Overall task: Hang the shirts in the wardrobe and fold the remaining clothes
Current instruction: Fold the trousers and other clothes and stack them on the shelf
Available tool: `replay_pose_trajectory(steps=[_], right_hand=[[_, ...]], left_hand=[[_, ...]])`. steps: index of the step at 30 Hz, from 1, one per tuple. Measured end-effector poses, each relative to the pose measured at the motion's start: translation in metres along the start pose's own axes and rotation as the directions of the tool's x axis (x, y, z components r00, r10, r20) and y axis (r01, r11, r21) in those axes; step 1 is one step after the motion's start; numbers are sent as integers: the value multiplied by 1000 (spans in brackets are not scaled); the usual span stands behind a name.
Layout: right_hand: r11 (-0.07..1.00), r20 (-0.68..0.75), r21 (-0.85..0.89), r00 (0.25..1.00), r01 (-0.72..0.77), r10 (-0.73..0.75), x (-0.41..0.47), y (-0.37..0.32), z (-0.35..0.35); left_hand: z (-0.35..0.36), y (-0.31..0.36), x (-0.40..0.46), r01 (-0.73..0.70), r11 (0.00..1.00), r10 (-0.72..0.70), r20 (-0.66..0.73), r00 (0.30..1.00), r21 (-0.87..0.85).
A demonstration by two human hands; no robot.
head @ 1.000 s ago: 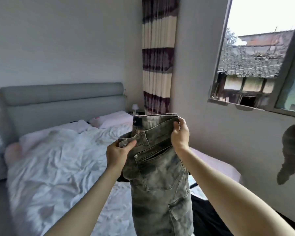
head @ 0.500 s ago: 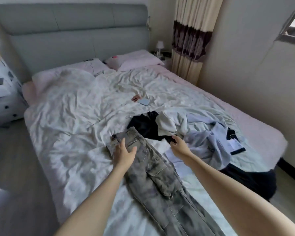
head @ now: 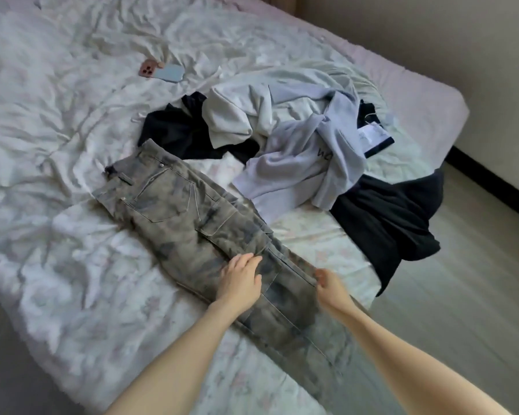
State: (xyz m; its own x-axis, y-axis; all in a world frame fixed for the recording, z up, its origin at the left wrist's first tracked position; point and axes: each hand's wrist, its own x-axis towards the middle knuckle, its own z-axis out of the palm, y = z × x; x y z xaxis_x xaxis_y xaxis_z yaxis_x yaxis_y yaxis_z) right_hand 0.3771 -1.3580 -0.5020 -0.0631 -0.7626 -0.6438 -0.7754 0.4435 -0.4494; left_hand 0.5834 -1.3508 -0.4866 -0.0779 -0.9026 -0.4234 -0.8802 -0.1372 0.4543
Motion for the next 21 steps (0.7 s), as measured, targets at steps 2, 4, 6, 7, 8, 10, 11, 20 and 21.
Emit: replay_pose_trajectory(steps=[2,4,6,7,8,10,11,20,21], right_hand=[[1000,-18,-31,1000,-1,0,4,26,6],[998,-45,-57,999,5,-7,11,51,10],[993,-53,-114,999,5,-11,15,75,13],[986,-61,-162,997,26,-37,15,84,13],[977,-59,-206,996,53,-66,15,91,12],[963,-37,-250,993,98,-111,16,103,8],[960,-25,-254,991,121,-132,16,103,5],[972,-106,-171,978,158,-178,9,129,-16],[979,-115,-171,984,112,-133,12,128,-16]], left_hand=[[16,7,9,-68,987,62,44,997,148],[31,14,26,-137,941,125,56,991,310],[41,25,46,-207,863,198,67,978,461],[44,27,54,-236,825,236,65,969,513],[45,29,62,-255,792,256,77,964,555],[41,35,75,-303,732,284,131,950,610],[37,34,79,-331,706,300,159,941,626],[36,58,91,-377,788,348,152,925,487],[39,61,92,-358,803,339,130,932,476]])
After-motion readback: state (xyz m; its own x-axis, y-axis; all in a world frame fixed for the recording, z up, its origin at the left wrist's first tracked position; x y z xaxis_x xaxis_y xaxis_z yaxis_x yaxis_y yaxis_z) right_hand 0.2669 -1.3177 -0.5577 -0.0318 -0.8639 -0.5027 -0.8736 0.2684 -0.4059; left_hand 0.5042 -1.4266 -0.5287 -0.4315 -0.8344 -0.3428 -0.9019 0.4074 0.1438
